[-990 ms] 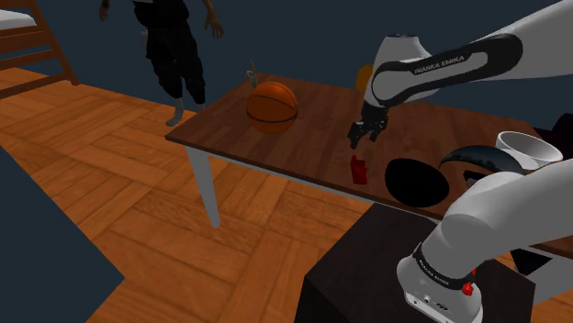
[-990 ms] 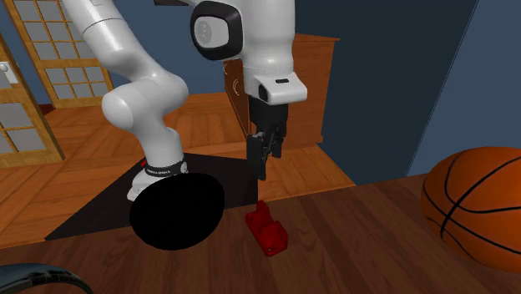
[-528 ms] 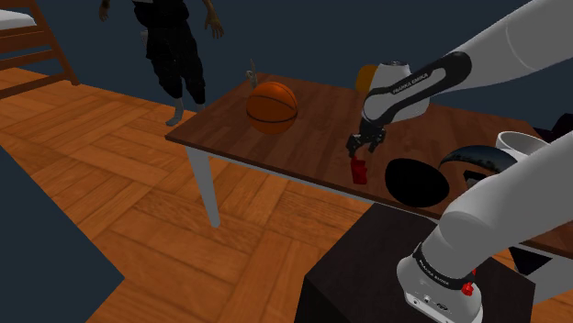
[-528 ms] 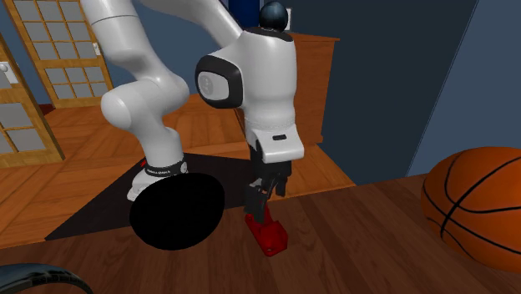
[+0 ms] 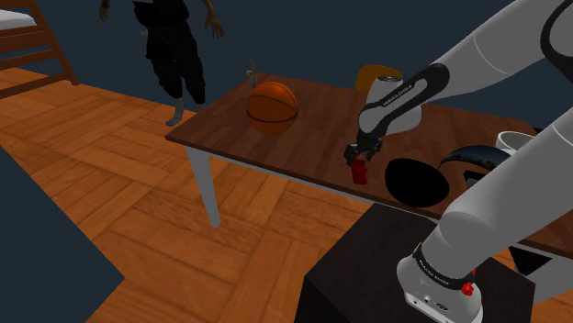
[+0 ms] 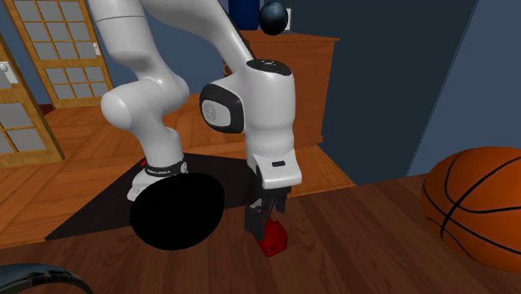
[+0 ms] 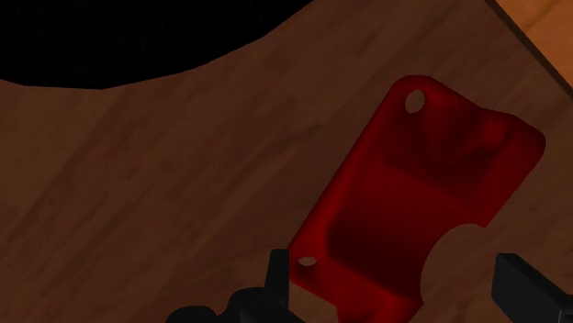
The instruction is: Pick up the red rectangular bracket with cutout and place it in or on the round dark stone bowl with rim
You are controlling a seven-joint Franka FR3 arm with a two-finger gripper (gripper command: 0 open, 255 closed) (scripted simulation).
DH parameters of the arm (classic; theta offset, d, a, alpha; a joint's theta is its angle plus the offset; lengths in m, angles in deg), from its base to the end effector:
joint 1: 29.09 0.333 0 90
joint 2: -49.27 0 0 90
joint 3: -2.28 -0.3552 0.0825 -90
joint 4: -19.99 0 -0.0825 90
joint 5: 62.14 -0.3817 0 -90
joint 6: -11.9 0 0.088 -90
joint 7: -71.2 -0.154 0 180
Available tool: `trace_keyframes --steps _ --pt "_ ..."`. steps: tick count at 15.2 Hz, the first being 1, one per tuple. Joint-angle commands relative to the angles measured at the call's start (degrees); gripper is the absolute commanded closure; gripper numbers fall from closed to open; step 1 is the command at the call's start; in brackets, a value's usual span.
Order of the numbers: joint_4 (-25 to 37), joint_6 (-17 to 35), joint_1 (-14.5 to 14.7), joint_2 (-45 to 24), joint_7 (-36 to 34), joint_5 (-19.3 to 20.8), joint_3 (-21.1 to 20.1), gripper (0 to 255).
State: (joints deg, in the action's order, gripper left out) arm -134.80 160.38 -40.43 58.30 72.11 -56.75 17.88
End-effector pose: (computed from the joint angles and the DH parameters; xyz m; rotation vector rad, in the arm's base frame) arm 0.3612 -0.1800 0.2757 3.0681 -0.5787 0.0625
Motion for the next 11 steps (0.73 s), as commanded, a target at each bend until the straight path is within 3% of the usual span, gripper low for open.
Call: trace_keyframes --steps 1,7,8,11 --pt "0.0 0.8 0.1 -0.7 0.2 -0.2 0.1 0" --pt "0.0 0.8 0.1 -0.8 0.2 -0.2 0.1 0" --pt "0.0 0.8 0.1 -0.8 0.2 -0.2 0.1 255" --pt "0.0 0.8 0.1 -0.8 0.2 -0.2 0.1 255"
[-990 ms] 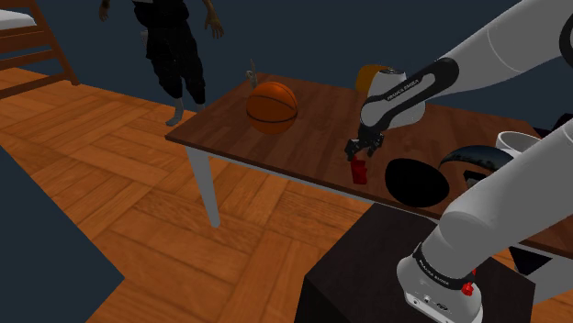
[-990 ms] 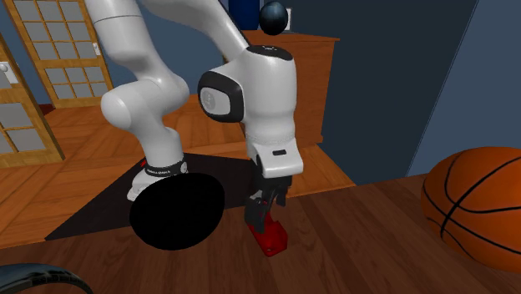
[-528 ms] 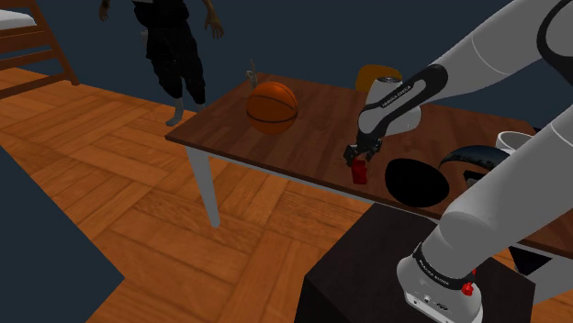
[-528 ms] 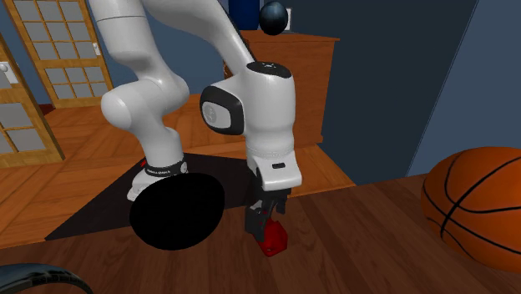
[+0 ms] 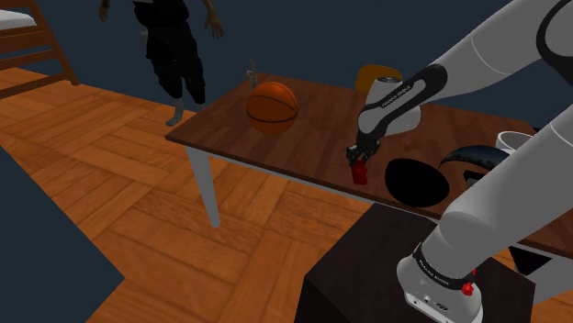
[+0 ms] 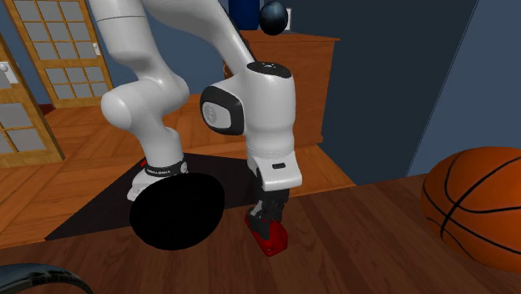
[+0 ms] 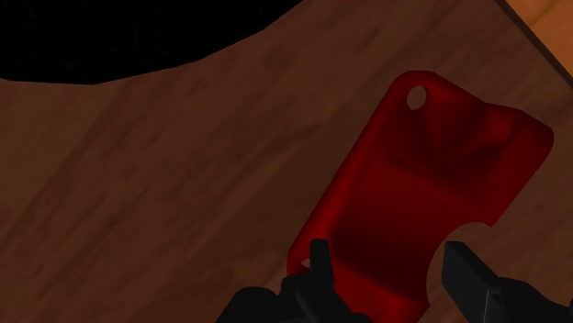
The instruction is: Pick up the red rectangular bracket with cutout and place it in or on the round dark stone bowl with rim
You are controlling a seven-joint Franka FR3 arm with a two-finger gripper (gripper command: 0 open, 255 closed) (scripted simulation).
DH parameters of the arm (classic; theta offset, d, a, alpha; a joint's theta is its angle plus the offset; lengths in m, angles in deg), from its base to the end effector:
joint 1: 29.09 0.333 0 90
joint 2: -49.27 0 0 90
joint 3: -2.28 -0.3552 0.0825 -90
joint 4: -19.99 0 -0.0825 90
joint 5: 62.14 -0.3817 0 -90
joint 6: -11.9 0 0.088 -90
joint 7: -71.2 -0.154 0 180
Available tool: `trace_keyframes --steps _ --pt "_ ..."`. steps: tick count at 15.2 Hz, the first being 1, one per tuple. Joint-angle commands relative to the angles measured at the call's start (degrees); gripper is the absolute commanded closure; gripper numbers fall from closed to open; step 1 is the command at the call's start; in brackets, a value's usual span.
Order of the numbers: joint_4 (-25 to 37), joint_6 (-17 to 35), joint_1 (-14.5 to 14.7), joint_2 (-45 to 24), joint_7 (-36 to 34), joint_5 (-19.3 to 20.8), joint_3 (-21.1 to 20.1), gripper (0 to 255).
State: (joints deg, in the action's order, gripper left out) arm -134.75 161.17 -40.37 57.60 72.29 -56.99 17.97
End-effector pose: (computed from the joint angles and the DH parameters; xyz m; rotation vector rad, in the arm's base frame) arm 0.3627 -0.1810 0.2725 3.0673 -0.5797 0.0665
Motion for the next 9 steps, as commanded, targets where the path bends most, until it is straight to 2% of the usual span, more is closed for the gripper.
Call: trace_keyframes --steps 1,6,9 --pt "0.0 0.0 0.0 -0.1 0.0 0.0 0.0 255" --pt "0.0 0.0 0.0 0.0 0.0 0.0 0.0 255" --pt "0.5 -3.0 -0.2 2.4 -0.5 0.7 -0.2 255"
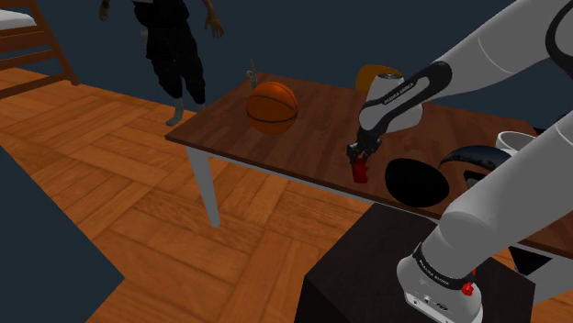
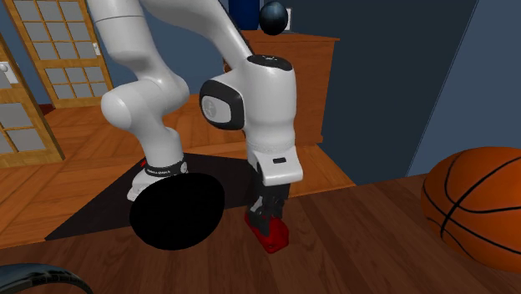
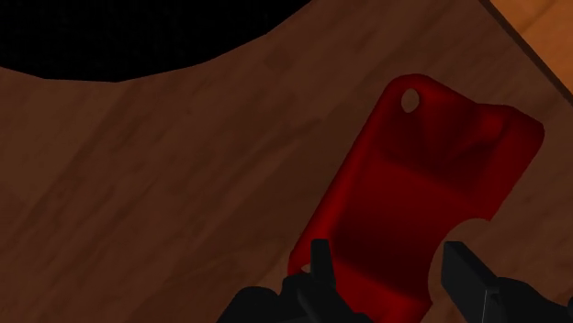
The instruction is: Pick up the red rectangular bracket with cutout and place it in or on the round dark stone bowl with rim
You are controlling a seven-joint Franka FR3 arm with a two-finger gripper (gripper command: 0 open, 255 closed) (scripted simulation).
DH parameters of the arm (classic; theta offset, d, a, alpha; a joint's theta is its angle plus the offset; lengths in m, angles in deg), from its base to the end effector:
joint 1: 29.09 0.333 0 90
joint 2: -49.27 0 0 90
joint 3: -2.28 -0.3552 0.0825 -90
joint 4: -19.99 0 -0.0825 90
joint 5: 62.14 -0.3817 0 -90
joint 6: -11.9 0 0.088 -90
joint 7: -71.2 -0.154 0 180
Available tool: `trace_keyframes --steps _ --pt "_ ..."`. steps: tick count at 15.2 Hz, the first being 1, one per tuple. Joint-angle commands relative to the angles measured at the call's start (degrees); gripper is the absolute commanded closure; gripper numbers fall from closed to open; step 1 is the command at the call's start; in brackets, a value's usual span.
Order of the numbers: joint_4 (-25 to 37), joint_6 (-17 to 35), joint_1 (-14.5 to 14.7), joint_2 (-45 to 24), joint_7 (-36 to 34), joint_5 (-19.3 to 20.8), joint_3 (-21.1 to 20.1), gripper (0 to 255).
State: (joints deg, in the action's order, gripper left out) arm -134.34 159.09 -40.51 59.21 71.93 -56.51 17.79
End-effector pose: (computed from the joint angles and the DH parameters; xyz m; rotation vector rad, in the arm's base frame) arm 0.3619 -0.1805 0.2828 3.0677 -0.5788 0.0642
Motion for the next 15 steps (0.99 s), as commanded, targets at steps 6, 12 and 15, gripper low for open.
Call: trace_keyframes --steps 6,12,15 --pt "1.5 -6.7 -0.5 5.3 -0.8 1.1 -0.6 255" --pt "3.4 -12.5 -0.7 9.1 -1.2 1.5 -1.2 255" --pt "4.6 -15.2 -0.8 10.8 -1.3 1.6 -1.5 255"
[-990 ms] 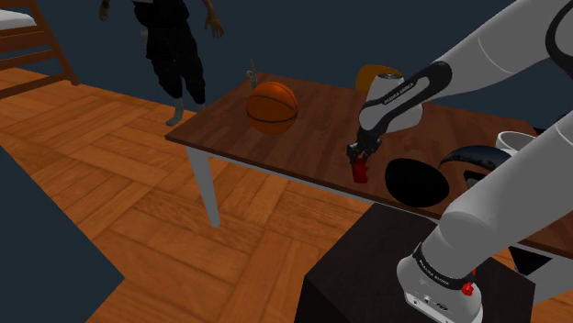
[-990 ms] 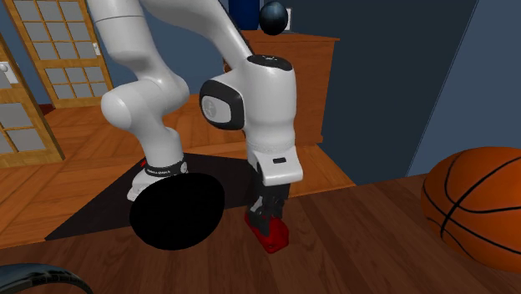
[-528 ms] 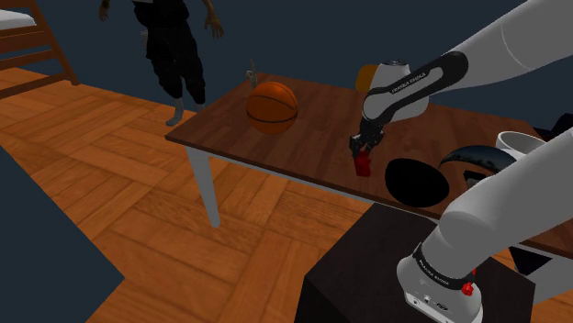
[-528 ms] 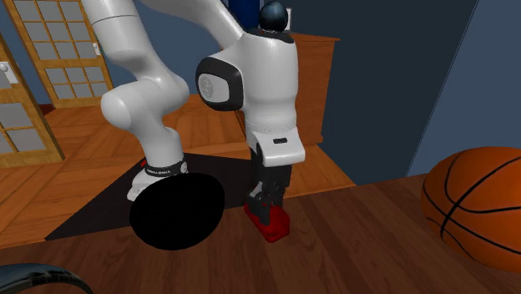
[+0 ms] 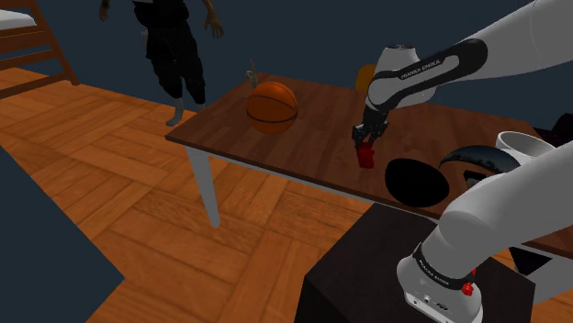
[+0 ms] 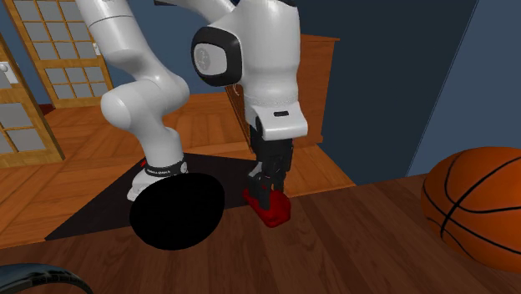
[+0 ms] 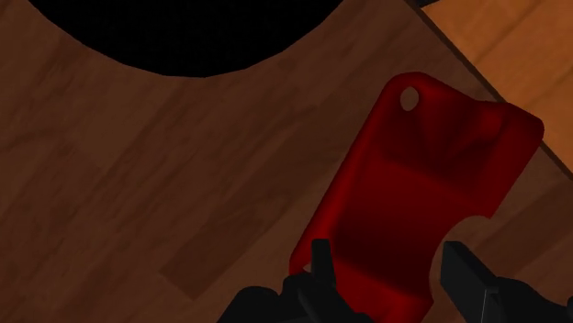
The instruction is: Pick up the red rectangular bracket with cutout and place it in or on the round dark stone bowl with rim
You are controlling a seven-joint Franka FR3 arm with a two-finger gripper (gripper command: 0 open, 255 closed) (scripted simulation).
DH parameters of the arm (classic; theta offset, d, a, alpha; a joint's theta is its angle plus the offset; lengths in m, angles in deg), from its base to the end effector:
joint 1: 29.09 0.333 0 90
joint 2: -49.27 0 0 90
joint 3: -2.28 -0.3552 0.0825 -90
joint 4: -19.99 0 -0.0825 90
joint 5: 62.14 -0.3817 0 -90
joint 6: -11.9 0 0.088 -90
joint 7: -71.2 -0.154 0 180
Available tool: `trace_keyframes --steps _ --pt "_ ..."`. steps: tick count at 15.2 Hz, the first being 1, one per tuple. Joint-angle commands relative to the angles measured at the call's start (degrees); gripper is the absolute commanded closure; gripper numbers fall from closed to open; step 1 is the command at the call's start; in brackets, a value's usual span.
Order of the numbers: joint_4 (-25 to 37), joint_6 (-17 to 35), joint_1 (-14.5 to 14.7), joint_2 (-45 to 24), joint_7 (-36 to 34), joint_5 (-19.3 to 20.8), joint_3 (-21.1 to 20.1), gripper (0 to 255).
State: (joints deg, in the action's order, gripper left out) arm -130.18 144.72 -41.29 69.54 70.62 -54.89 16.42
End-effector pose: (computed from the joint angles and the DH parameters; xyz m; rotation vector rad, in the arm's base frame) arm 0.3539 -0.1787 0.3597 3.0676 -0.5786 0.0645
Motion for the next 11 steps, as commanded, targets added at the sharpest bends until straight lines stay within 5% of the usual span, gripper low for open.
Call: trace_keyframes --steps 1,11 --pt "0.8 -1.8 0.0 0.9 -0.1 0.0 -0.2 255" --pt "5.6 -10.7 -0.1 5.1 -0.2 -0.1 -1.1 255"
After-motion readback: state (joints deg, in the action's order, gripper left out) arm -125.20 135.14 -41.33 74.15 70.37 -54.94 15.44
